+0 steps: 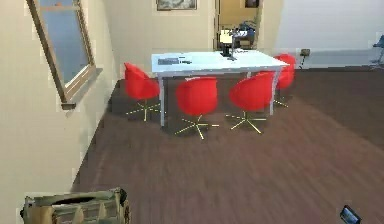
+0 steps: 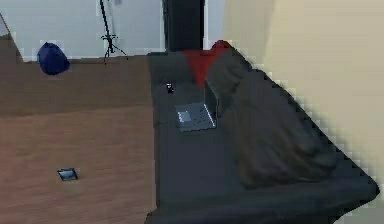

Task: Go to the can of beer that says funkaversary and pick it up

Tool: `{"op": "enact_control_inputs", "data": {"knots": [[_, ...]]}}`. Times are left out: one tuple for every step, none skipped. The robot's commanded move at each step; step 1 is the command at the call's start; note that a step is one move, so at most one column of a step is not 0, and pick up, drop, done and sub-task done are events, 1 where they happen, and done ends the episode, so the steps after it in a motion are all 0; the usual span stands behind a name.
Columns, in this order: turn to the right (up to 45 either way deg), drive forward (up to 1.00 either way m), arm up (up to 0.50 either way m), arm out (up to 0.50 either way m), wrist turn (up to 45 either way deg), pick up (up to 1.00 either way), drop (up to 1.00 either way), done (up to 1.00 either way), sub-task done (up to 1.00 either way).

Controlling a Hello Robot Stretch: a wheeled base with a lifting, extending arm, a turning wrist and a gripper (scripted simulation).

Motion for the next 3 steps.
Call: {"op": "enact_control_inputs", "data": {"knots": [[0.0,0.50,0.00,0.00,0.0,0.00,0.00,0.00,0.00],[42.0,0.00,0.00,0.00,0.0,0.00,0.00,0.00,0.00],[0.0,1.00,0.00,0.00,0.0,0.00,0.00,0.00,0.00]]}}
